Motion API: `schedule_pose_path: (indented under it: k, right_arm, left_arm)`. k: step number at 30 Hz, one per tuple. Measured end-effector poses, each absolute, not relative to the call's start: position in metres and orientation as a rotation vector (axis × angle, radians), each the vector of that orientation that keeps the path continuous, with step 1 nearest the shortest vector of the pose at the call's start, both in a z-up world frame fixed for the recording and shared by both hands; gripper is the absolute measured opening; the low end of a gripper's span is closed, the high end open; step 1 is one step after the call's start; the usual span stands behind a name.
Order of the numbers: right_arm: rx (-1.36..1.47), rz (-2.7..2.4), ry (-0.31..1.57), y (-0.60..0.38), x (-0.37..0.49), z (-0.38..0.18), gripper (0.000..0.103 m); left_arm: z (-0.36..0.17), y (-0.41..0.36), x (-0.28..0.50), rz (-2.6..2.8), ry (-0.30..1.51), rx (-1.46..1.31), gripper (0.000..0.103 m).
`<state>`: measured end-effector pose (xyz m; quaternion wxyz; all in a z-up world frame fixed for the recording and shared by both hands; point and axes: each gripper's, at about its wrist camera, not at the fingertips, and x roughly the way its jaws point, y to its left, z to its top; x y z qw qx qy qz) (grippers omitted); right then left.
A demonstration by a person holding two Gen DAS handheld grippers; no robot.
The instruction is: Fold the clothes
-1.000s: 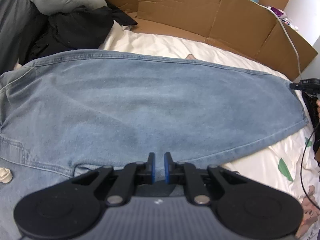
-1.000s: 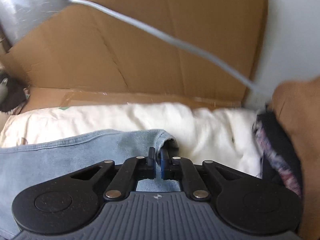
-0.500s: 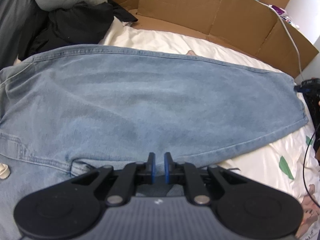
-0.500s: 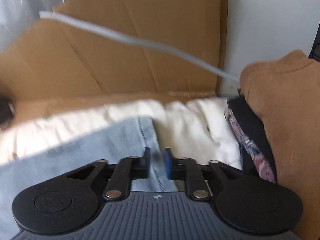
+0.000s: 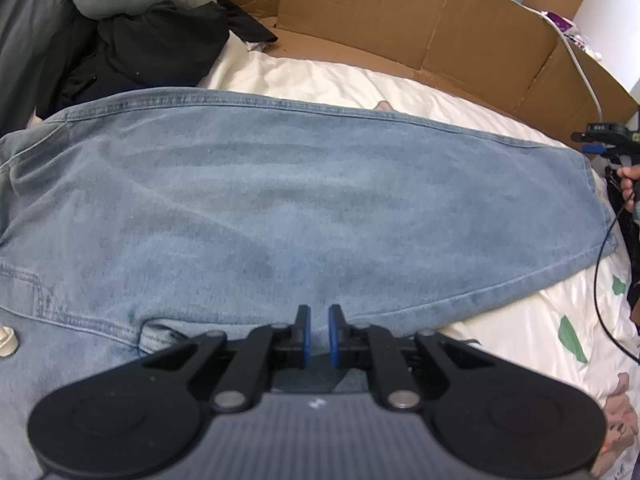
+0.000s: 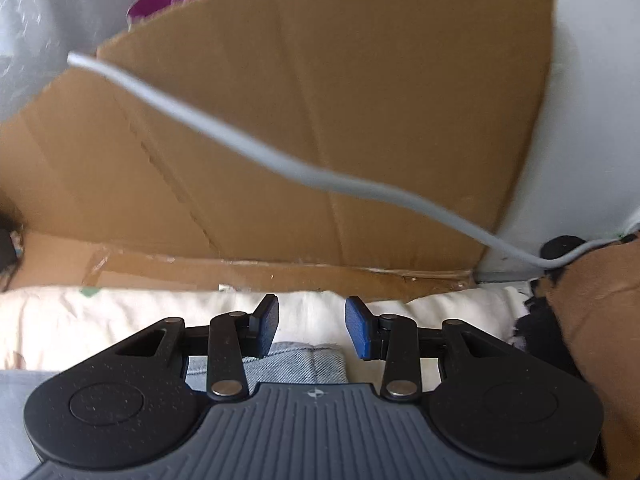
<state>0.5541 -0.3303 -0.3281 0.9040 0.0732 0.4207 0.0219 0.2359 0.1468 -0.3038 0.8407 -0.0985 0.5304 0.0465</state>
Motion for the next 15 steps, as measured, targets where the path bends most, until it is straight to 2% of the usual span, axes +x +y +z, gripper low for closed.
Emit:
schedule_pose_path:
  k: [15]
  right_arm:
    - [0.029,0.110,0.918,-0.330,0.538,-0.363,0.049]
  left_arm:
    - [-0.311,0.150,0.228,0.110,1.145,-0.232,0.012]
